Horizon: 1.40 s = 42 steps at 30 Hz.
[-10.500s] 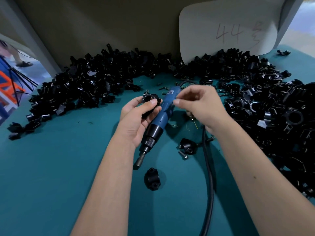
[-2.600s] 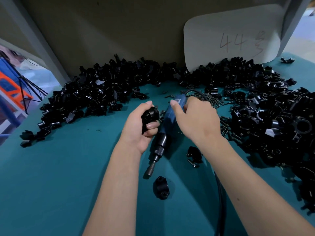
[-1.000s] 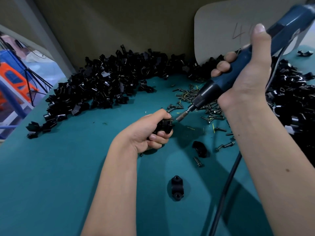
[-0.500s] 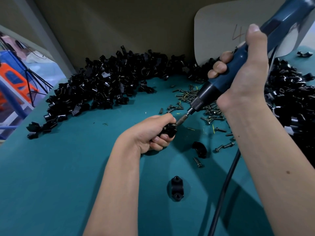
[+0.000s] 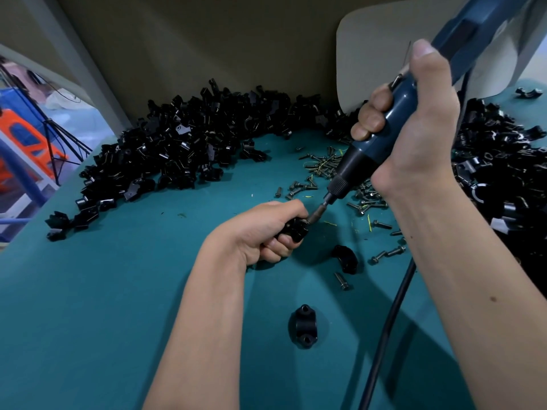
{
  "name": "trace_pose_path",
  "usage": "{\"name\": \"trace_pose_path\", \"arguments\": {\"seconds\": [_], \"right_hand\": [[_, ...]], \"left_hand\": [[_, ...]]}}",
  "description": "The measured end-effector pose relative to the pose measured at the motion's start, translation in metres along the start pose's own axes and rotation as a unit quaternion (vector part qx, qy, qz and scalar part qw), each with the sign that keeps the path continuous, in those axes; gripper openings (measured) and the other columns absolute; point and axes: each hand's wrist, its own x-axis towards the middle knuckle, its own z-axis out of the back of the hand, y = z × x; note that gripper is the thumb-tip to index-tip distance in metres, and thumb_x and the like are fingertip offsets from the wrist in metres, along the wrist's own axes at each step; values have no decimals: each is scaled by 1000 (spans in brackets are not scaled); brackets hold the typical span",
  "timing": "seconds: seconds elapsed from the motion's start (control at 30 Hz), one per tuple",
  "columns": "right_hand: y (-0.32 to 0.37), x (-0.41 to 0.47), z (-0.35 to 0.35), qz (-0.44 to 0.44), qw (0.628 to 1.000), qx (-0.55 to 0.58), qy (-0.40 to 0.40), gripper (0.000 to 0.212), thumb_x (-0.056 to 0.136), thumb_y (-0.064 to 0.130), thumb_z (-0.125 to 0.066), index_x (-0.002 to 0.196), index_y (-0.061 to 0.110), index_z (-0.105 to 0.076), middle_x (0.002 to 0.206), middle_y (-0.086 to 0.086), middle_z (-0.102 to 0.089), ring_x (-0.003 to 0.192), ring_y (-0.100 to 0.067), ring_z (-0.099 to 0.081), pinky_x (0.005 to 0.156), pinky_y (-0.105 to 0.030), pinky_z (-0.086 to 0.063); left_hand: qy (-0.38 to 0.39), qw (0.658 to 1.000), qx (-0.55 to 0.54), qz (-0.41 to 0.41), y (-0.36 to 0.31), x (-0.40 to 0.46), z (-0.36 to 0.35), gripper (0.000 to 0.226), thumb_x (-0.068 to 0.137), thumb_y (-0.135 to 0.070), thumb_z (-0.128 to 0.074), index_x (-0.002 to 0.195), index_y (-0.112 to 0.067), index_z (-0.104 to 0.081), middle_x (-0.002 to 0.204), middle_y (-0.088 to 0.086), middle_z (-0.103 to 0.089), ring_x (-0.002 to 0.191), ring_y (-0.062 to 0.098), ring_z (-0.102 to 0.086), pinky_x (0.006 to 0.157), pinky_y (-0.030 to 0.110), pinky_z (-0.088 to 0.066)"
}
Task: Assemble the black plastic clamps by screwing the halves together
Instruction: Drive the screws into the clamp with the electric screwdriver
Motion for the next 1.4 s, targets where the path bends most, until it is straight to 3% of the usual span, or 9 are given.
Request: {"name": "trace_pose_path", "arguments": {"seconds": [0.27,0.93,1.4], "right_hand": [[-1,-3,-2,9,1000,3,2,25,104,31,-54,109,13,-38,69,-3,-45,51,-17,-39,49,-28,-37],[-5,-9,-9,25,999,-4,20,22,105,29,-53,103,13,-36,68,-4,-43,50,-16,-38,48,-28,-36],[-12,-6,3,5,1000,19,-3,35,99,35,-57,113,13,-35,68,-2,-47,51,-15,-39,48,-28,-36]], "left_hand": [[13,999,-50,-12,1,-4,2,36,101,-23,-41,65,-20,-36,57,0,-30,37,4,-19,37,11,-11],[12,999,-41,-33,6,-3,4,32,98,-23,-41,67,-21,-34,59,0,-27,39,5,-16,40,14,-8],[-8,999,-45,-18,6,2,2,29,97,-24,-43,69,-21,-36,58,-1,-30,39,5,-19,38,12,-11]]}}
